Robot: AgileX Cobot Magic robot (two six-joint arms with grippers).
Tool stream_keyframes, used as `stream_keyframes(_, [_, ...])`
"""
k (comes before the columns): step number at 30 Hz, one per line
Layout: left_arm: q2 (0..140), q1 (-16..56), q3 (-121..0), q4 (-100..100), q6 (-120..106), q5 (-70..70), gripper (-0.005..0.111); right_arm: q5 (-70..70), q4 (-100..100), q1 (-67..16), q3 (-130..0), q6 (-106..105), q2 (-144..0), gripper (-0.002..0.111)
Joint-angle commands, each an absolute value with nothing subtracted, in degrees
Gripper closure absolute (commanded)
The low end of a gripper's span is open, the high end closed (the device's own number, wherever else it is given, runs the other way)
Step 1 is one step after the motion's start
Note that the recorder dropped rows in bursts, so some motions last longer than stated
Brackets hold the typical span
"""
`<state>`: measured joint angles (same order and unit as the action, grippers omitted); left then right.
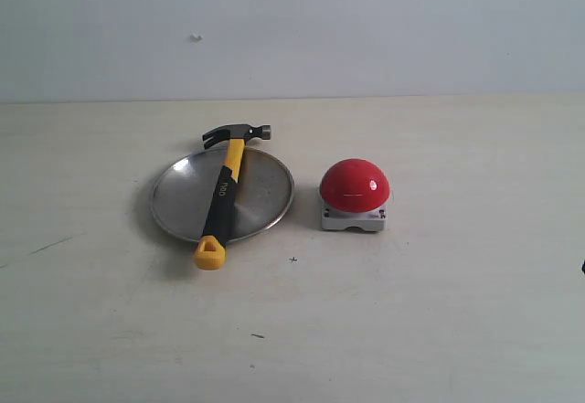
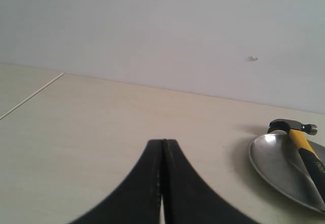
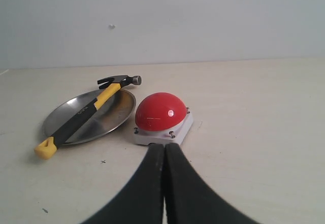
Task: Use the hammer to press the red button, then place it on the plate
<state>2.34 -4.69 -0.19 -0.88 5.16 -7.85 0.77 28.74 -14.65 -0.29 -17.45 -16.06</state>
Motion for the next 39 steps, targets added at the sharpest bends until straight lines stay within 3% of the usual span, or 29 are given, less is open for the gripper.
stream_keyframes(1, [2.06, -4.38, 0.00, -0.60, 5.62, -7.31, 0.107, 0.74, 28.49, -14.68, 0.00, -17.76, -15.77, 0.108])
stream_keyframes(30, [2.06, -4.49, 0.00, -0.60, 5.62, -7.33, 0.107, 0.59, 24.68, -14.56, 0.00, -20.48, -15.42, 0.108])
stream_keyframes(39, [2.06, -4.64, 0.00, -0.60, 5.62, -7.33, 0.107, 0.70, 24.90, -4.82, 0.00, -20.82, -1.96, 0.108])
